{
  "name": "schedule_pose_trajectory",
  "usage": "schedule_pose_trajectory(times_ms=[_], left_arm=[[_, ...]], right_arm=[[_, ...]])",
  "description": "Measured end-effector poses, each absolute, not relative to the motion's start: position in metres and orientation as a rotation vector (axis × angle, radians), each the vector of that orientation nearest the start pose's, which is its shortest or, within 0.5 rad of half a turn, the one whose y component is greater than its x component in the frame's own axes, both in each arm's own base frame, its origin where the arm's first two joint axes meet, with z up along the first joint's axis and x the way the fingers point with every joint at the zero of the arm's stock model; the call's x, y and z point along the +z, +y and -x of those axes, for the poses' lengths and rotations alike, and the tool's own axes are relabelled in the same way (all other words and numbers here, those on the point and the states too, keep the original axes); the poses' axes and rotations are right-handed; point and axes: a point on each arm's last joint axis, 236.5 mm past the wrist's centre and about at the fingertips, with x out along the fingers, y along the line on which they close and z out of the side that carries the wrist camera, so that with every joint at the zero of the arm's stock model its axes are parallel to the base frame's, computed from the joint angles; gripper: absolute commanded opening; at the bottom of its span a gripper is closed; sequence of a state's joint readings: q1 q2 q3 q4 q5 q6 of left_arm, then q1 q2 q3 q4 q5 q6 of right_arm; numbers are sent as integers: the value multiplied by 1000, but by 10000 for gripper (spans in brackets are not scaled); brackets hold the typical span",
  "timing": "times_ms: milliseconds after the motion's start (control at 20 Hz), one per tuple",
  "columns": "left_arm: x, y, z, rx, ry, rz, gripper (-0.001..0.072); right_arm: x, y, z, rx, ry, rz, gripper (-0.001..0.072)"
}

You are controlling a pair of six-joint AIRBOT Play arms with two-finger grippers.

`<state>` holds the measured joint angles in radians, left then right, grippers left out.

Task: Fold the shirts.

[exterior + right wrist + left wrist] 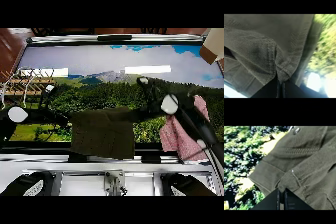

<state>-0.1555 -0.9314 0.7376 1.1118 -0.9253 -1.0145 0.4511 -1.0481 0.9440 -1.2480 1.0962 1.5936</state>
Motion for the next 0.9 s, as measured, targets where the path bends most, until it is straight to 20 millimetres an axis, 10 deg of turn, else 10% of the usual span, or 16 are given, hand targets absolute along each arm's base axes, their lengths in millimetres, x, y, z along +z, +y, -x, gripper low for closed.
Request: schedule_pose_trajectory(times_ms=[300,900], left_arm=[[3,-134,-297,-594,981,-156,54],[-15,-128,-223,-656,1063,-200,57]], right_arm=[[-14,232,-208,586,1269,-90,88],[-46,223,-164,502,1389,-50,91]])
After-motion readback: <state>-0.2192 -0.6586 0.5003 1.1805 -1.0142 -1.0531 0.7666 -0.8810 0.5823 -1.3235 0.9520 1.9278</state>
